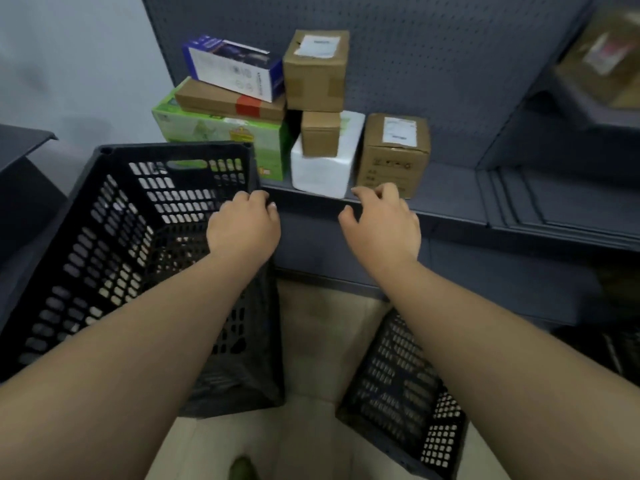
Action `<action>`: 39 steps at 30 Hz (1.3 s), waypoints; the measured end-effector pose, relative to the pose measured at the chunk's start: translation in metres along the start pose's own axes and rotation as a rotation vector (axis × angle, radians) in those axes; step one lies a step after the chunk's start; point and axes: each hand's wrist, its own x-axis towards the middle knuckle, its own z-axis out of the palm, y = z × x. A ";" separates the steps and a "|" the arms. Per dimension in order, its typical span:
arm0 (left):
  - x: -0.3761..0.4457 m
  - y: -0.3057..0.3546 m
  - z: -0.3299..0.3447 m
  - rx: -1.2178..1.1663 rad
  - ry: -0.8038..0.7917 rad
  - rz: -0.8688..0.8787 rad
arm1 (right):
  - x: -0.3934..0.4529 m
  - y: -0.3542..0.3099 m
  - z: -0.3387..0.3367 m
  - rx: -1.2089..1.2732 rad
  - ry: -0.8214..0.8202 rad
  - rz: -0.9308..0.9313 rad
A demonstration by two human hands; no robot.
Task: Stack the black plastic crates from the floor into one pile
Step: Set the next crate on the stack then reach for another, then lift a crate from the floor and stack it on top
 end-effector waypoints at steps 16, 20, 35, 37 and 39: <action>-0.070 0.332 0.083 -0.080 -0.075 0.383 | -0.071 0.318 -0.145 -0.150 0.113 0.366; -0.072 0.380 0.110 -0.073 -0.110 0.476 | -0.084 0.372 -0.147 -0.180 0.110 0.482; -0.091 0.399 0.261 0.093 -0.318 0.462 | -0.110 0.498 -0.018 -0.164 -0.118 0.768; -0.099 0.387 0.287 0.115 -0.353 0.392 | -0.111 0.509 0.011 -0.160 -0.182 0.737; -0.110 0.373 0.315 0.127 -0.407 0.328 | -0.114 0.517 0.044 -0.180 -0.243 0.707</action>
